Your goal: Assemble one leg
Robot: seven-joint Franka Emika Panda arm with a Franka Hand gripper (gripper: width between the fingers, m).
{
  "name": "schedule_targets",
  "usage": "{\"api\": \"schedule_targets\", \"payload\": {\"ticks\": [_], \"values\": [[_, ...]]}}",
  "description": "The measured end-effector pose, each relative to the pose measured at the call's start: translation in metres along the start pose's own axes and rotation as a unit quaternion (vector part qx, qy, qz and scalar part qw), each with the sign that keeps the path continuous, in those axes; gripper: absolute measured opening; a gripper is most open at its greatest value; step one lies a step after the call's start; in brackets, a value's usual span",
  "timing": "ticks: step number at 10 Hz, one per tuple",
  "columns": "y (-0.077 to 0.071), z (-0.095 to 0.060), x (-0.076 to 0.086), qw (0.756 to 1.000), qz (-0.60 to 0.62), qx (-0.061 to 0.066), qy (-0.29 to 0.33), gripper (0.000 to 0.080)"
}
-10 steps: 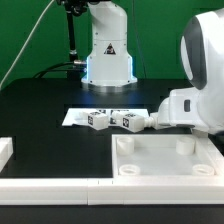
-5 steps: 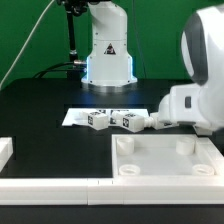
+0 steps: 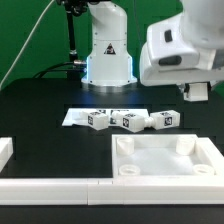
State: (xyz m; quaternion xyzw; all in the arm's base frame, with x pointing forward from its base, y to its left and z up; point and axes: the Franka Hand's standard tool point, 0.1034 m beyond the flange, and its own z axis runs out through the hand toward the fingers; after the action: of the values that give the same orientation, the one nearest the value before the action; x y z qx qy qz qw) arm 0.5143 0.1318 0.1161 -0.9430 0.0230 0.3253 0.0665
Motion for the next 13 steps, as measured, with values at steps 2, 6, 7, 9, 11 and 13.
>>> {"api": "schedule_targets", "payload": {"ticks": [2, 6, 7, 9, 11, 13], "values": [[-0.002, -0.005, 0.007, 0.998, 0.0, 0.004, 0.07, 0.0284], [0.022, -0.049, 0.022, 0.974, -0.068, -0.005, 0.217, 0.0284], [0.024, -0.071, 0.033, 0.956, -0.089, -0.012, 0.279, 0.0284], [0.021, -0.085, 0.043, 0.924, -0.104, -0.035, 0.366, 0.0284], [0.021, -0.089, 0.048, 0.895, -0.102, -0.033, 0.433, 0.0284], [0.026, -0.089, 0.052, 0.862, -0.103, -0.038, 0.496, 0.0284]]}}
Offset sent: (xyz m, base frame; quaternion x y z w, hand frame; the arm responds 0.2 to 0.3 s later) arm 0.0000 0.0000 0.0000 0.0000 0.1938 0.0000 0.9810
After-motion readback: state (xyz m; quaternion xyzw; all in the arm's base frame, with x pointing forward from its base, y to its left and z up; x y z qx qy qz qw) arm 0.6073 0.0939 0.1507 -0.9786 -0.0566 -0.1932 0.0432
